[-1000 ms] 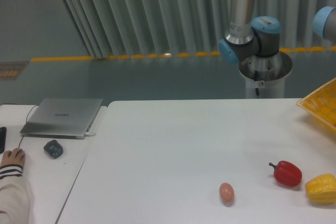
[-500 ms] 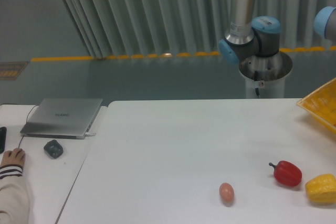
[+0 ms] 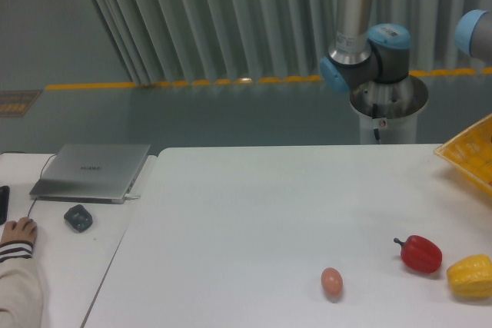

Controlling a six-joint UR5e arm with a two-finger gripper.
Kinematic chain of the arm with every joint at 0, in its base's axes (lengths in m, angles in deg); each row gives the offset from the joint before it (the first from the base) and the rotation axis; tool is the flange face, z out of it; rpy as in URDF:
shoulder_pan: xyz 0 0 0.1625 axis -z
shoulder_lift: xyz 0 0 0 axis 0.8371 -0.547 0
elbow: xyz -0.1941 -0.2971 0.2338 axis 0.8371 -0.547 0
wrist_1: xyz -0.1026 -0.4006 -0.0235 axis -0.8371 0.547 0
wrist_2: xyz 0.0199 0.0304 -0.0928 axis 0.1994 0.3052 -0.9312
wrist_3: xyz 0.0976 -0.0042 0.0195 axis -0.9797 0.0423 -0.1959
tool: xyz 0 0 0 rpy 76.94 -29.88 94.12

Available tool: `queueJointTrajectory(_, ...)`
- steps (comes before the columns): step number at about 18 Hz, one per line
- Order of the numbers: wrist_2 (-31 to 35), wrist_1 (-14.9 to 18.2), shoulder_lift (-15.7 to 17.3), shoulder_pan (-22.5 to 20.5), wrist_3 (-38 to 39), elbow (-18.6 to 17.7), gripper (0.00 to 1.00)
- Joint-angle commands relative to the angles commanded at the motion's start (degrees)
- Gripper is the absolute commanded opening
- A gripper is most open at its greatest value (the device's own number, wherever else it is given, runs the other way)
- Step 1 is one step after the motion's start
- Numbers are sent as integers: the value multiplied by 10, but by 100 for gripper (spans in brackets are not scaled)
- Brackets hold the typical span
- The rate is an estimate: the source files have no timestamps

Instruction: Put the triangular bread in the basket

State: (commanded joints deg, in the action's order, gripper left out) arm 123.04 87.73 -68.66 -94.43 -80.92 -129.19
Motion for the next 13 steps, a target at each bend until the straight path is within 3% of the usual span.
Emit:
queueJointTrajectory(5,0,-4,-3,61,107,2,100)
queueJointTrajectory(10,10,-23,-28,74,103,3,100)
queueJointTrajectory(13,75,-21,-28,72,58,-4,100)
